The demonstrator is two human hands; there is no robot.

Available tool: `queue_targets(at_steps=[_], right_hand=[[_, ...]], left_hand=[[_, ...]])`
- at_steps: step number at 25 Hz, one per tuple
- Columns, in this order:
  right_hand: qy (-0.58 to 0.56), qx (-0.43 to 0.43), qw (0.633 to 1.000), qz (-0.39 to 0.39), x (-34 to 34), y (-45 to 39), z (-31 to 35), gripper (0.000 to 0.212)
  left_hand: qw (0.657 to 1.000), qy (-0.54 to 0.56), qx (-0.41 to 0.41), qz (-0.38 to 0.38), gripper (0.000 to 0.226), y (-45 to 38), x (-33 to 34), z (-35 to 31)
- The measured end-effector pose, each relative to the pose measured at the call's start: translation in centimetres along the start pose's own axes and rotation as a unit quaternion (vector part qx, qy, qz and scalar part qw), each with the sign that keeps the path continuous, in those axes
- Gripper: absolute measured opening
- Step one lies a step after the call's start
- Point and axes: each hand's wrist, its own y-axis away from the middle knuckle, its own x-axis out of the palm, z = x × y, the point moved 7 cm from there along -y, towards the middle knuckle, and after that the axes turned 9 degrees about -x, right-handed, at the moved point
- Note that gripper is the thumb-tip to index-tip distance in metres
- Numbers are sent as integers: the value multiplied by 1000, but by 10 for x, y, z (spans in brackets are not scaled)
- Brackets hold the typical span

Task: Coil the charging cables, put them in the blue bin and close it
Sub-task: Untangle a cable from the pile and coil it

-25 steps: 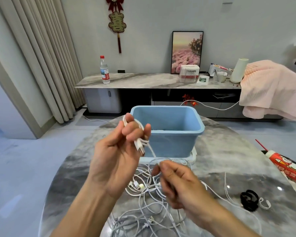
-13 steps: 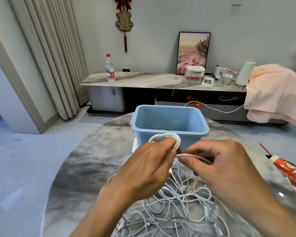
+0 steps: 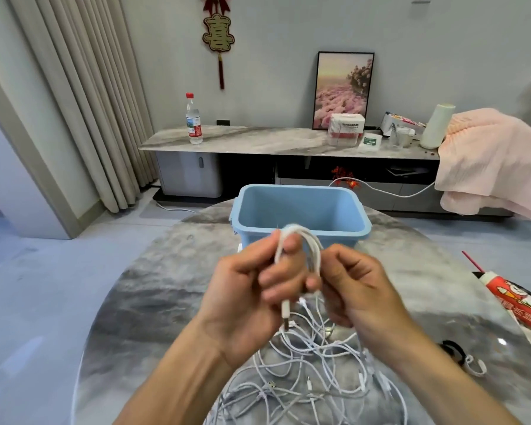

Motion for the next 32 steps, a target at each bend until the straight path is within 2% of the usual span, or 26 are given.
queue_targets(at_steps=[2,4,6,7,8,9,10,11,12,14,15,17,18,19,20,22,26,29,32], right_hand=[[64,32,997,12,13,7,-17,30],[135,53,989,43,25,17,-25,24],[153,81,980,98,42,28,-22,18],[165,102,972,133,53,34,-18,18],[192,116,961,163,63,39,-14,17],[244,104,947,180,69,41,-6,14],[314,62,929,183,70,41,5,15],[385,9,906,175,69,38,19,19],[435,-39,888,148,62,34,37,24],[452,-87,884,81,37,26,69,26],[440,-108,889,63,25,22,84,21],[453,-170,874,50,6,17,105,14],[474,-206,855,45,-3,14,111,12],[483,-230,844,32,-11,11,113,12],[474,-234,849,15,-20,7,110,14],[409,-214,887,-13,-36,1,94,21],[351,-170,921,-20,-30,-4,48,27],[312,-121,942,-7,-2,-3,23,25],[310,-53,948,39,21,8,-1,25]], left_hand=[[992,96,78,-24,25,5,-12,-22],[975,88,163,-125,22,12,-30,-42],[955,-35,214,-202,25,15,-38,-52],[935,-148,229,-225,25,17,-37,-54],[895,-288,239,-243,24,17,-33,-55],[829,-434,240,-259,24,18,-29,-54],[762,-547,228,-262,24,17,-26,-53],[711,-619,213,-256,23,16,-25,-52],[697,-643,196,-249,22,17,-25,-52],[724,-625,188,-221,20,19,-23,-53],[732,-622,184,-206,19,18,-19,-50],[728,-650,142,-163,22,11,-11,-34],[744,-645,105,-138,26,6,-9,-24],[780,-610,68,-118,30,3,-9,-15],[821,-560,40,-105,33,0,-9,-8],[884,-454,21,-107,33,-2,-9,-4],[965,-245,19,-86,30,-7,-4,4],[993,-84,54,-70,27,-5,-6,1],[988,-9,115,-103,27,3,-16,-15]])
